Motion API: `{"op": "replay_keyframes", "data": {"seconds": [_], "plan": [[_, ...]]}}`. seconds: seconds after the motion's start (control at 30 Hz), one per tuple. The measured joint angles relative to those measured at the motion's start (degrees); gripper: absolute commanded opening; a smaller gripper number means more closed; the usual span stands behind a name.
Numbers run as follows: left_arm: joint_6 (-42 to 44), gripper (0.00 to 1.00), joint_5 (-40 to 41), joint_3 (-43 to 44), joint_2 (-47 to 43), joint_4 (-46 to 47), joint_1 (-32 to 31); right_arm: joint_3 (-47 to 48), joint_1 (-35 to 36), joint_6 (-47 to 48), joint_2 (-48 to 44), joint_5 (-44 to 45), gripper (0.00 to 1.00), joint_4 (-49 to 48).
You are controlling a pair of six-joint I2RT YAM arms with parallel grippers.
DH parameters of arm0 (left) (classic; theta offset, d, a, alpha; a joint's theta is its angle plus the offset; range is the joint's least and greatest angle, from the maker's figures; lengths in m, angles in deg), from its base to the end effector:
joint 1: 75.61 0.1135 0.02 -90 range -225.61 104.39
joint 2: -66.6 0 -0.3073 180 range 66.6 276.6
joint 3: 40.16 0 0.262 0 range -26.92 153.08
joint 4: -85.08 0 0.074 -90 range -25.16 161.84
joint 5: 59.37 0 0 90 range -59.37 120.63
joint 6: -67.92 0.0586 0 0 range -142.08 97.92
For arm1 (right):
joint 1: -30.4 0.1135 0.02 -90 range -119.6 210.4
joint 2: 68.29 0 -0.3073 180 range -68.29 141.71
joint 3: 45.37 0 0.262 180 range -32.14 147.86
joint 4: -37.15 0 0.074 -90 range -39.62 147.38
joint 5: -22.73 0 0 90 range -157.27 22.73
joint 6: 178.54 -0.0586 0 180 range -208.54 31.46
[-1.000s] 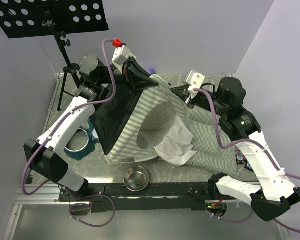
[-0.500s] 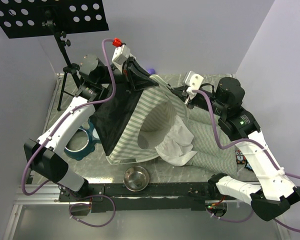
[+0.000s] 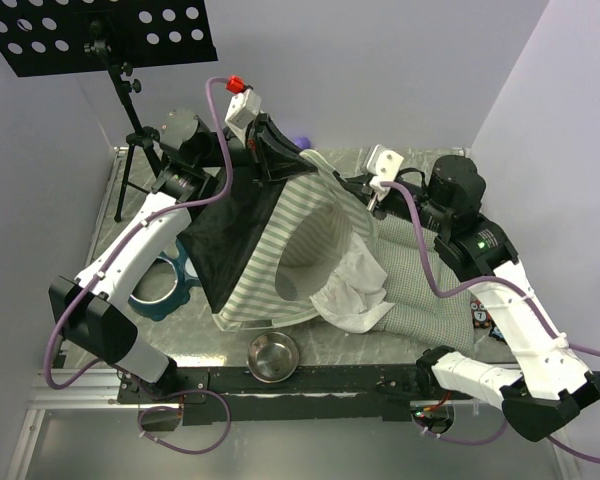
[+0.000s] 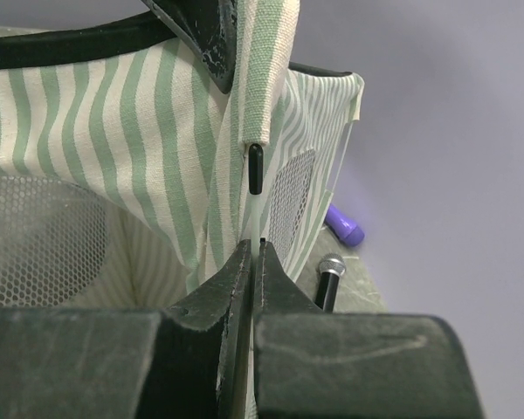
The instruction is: Set up the pet tent
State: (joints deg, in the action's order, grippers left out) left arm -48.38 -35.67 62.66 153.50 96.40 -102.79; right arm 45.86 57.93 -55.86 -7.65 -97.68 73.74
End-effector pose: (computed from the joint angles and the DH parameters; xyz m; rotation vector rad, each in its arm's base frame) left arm 0.2798 -0.2040 0.5369 1.1320 1.0410 -1.3866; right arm 0.1802 0.1274 0.5016 -1.1603 1.2076 0.3759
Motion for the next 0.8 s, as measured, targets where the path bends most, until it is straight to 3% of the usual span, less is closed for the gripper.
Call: {"op": "replay_keyframes", "data": {"seconds": [0.8], "plan": [[3.5, 0.01, -0.8, -2.5, 0.0, -0.5, -1.4, 1.4, 0.3, 0.0, 1.6, 0.2, 0.0, 4.5]]}}
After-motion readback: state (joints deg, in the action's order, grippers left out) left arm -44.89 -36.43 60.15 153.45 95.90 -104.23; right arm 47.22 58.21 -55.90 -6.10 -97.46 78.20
